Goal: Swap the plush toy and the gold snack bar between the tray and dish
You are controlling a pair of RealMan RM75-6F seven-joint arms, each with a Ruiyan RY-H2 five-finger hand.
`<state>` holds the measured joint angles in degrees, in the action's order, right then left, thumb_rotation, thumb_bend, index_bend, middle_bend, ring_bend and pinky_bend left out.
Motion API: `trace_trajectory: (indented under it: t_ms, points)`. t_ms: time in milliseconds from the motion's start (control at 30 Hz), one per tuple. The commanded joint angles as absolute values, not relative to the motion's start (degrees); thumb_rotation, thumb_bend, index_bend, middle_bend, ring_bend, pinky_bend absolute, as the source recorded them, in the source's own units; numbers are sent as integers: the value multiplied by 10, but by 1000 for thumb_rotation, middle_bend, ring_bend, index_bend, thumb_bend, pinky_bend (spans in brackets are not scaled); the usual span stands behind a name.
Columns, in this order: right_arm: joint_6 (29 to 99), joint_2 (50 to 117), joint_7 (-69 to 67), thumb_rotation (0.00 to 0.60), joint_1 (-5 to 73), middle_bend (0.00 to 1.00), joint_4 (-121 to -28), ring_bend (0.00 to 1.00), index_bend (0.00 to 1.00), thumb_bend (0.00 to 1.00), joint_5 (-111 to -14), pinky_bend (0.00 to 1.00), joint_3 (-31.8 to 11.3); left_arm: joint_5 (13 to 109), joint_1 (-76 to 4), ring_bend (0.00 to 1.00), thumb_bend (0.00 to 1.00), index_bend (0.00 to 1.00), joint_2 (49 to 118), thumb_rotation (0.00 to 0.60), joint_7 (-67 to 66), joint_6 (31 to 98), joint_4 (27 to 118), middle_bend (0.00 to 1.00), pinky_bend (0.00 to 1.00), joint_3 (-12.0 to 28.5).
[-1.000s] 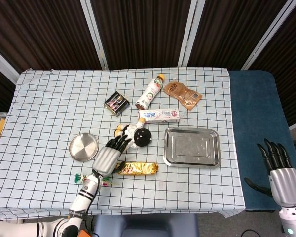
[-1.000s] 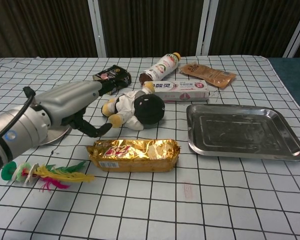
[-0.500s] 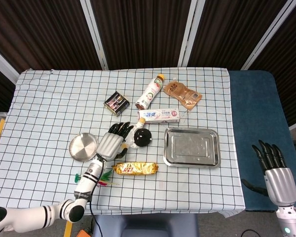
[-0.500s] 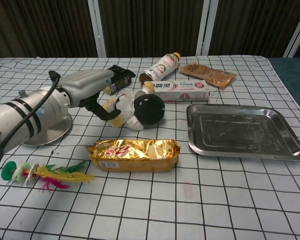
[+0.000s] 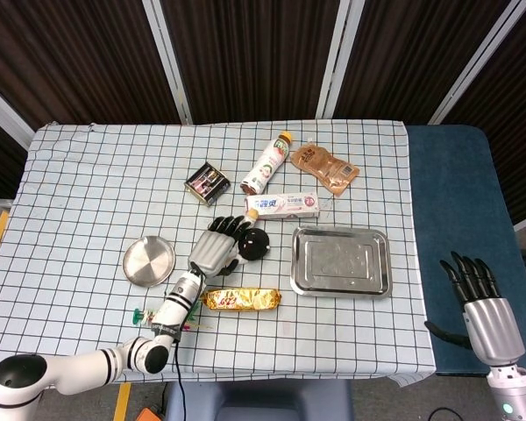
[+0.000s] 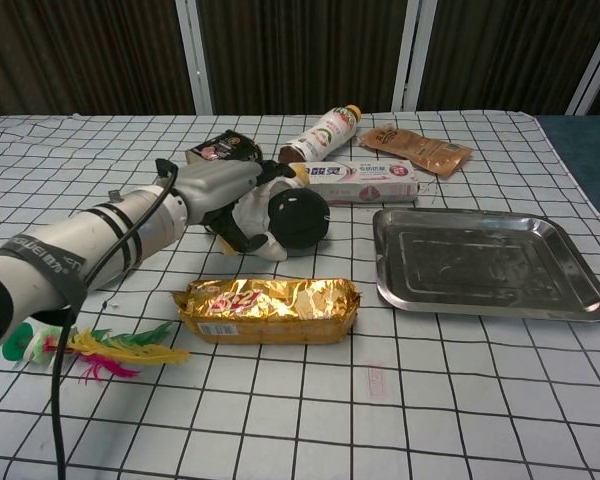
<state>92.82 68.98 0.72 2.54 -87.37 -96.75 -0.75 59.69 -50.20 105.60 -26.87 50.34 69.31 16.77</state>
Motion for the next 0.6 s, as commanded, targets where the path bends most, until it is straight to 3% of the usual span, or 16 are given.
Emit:
trace_trajectory:
  t_ms: [33,400,467,533,600]
  points:
    - [927,689,5,600,26,0,-874,0,0,87,-968,0,-6,589,-520,0,419,0,1077,600,-266,488,652,0,70,167]
    - [929,688,1,600,26,0,-873,0,0,87,-971,0,-5,636,-526,6,420,8,1127,600,-194,494,532,11,28,144]
    - [928,688,0,600,26,0,-873,0,0,87,-972,0,-5,648,-525,110,426,63,1133,600,-186,502,519,129,85,139]
    - [928,688,1,600,26,0,-873,0,0,87,-972,0,-4,665,-524,306,430,169,1140,600,-174,512,502,344,224,132]
    - [928,689,1,600,26,0,-873,0,0,87,-972,0,-4,687,-523,425,437,270,1149,600,-155,527,480,469,343,124]
